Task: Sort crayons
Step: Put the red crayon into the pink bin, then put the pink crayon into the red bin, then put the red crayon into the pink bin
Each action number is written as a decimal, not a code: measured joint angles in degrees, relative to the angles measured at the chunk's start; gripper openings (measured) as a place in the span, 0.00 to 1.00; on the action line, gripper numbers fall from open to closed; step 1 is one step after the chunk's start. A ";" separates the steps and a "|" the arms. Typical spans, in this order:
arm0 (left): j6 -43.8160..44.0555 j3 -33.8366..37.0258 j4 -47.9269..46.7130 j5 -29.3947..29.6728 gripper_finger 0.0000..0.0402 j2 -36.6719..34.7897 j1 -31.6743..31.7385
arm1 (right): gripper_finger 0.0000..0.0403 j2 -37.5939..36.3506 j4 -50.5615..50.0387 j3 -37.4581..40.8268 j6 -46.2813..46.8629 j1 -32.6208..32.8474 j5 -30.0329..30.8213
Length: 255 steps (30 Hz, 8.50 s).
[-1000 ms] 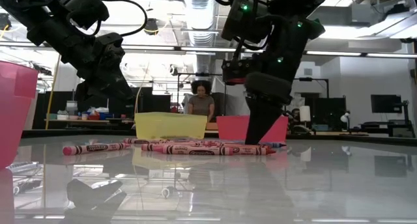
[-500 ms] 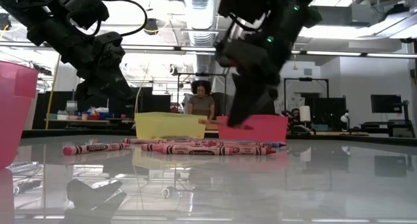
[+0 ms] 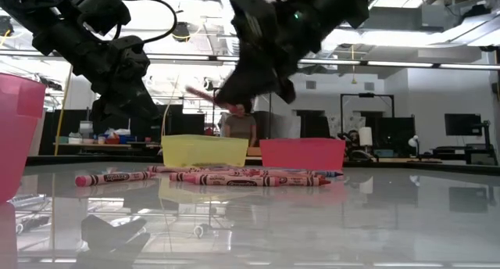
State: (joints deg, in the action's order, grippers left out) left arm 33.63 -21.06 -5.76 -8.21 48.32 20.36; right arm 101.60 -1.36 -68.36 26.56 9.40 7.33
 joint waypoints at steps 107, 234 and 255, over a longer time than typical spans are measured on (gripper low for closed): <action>-1.65 0.00 -3.93 -1.43 0.33 -0.01 -5.60 | 0.19 30.95 -43.13 -57.81 -51.08 -2.00 -10.01; 6.54 0.04 -7.85 7.41 0.33 0.01 -9.62 | 0.03 16.56 -64.13 -34.98 -22.06 -43.67 -2.90; 6.10 0.04 -7.72 9.06 0.33 0.01 -9.62 | 0.29 5.37 -60.31 -39.08 -25.91 -39.04 -11.27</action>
State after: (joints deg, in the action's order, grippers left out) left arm 39.72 -21.02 -13.47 0.86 48.34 10.74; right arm 106.97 -61.66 -107.44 0.64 -29.64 -3.95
